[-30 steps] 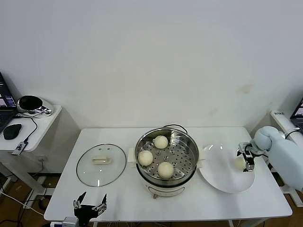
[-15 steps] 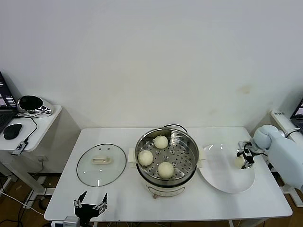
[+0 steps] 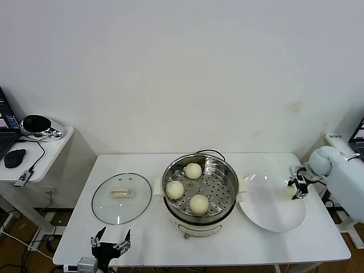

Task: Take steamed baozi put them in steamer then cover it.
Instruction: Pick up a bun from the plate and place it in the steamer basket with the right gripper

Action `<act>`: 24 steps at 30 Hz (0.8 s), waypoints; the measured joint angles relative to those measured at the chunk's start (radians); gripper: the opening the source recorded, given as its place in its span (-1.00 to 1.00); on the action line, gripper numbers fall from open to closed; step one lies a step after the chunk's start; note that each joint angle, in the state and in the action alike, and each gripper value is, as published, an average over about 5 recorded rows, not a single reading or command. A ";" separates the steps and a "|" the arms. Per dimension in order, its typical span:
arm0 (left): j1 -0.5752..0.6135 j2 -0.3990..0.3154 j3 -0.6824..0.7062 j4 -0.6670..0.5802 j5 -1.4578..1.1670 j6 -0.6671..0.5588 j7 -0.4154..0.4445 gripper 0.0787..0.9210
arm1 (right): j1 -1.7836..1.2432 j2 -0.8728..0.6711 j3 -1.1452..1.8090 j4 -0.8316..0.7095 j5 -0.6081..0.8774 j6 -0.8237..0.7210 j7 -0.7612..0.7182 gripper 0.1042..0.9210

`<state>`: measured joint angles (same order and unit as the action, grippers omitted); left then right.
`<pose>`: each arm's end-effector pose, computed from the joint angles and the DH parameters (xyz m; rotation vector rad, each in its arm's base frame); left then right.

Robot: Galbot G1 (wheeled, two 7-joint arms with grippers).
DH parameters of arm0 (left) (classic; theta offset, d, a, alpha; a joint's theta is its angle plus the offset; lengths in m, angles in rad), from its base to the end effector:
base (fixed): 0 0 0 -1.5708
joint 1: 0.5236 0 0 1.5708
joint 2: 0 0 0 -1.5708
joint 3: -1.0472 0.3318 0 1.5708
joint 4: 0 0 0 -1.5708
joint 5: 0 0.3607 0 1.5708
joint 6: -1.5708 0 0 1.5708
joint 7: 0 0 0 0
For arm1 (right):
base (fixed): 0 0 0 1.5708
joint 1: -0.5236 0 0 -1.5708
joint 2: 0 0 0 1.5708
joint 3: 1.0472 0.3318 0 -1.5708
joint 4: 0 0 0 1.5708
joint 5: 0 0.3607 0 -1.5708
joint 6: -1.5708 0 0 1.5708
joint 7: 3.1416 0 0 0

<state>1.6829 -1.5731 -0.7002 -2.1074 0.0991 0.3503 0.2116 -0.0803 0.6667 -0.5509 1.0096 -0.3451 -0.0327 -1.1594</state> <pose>0.1580 0.0541 -0.2999 -0.0418 -2.6671 -0.1617 0.5229 -0.2455 -0.1841 1.0805 -1.3301 1.4089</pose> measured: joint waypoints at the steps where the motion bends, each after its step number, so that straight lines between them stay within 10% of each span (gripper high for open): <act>1: -0.002 0.002 -0.001 -0.001 0.000 -0.001 0.000 0.77 | 0.021 -0.008 -0.021 0.018 0.018 -0.010 -0.004 0.14; 24: -0.020 0.025 -0.013 -0.058 -0.015 -0.019 -0.015 0.77 | 0.670 0.151 -0.624 0.341 0.641 -0.378 -0.091 0.14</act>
<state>1.6626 -1.5480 -0.7136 -2.1653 0.0838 0.3313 0.1966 0.5895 0.8182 -1.1749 1.3507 0.2962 -0.4111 -1.2506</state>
